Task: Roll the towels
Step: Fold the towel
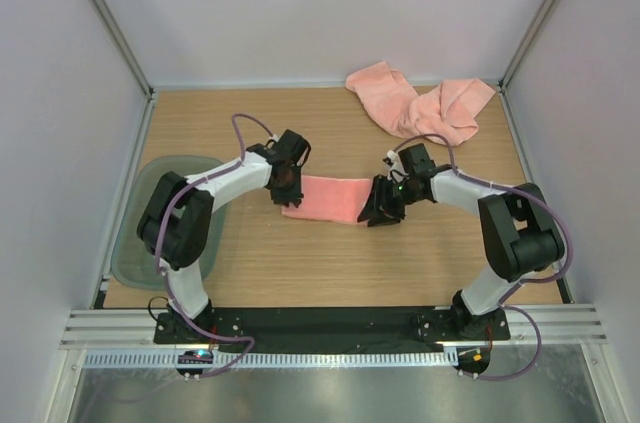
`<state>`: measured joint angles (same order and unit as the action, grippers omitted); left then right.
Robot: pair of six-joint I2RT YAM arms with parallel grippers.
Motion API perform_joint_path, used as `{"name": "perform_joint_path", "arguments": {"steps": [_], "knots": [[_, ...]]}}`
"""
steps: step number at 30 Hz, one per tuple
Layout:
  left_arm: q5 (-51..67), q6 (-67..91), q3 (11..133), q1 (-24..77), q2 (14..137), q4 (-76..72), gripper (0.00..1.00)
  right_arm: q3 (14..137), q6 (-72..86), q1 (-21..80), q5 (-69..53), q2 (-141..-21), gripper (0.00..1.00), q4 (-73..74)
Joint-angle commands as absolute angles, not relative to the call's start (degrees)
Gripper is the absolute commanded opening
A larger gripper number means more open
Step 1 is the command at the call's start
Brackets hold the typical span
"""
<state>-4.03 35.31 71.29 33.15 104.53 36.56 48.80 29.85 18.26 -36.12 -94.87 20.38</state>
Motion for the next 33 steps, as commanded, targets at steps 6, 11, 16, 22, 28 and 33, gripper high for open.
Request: {"name": "perform_joint_path", "arguments": {"steps": [6,11,16,22,28,33], "knots": [[-5.4,36.0,76.6,32.8,100.1,41.0,0.44,61.2,28.1,18.0,-36.4,-90.0,0.68,28.0],[-5.4,37.7,75.4,33.0,95.4,42.8,0.56,67.3,25.1,17.8,-28.6,-92.5,0.72,33.3],[-4.8,40.7,70.5,33.8,90.3,42.3,0.58,69.6,24.0,16.4,-23.0,-95.2,0.75,34.5],[-2.2,44.4,62.8,34.8,90.4,37.6,0.58,70.8,23.8,16.0,-19.3,-101.3,0.75,33.6],[-0.5,45.0,62.4,34.8,94.5,33.5,0.57,69.2,24.4,16.0,-21.4,-106.6,0.69,28.9],[-1.5,43.2,65.1,34.7,99.6,33.1,0.57,65.9,25.3,16.0,-22.6,-107.7,0.49,26.3]]}}
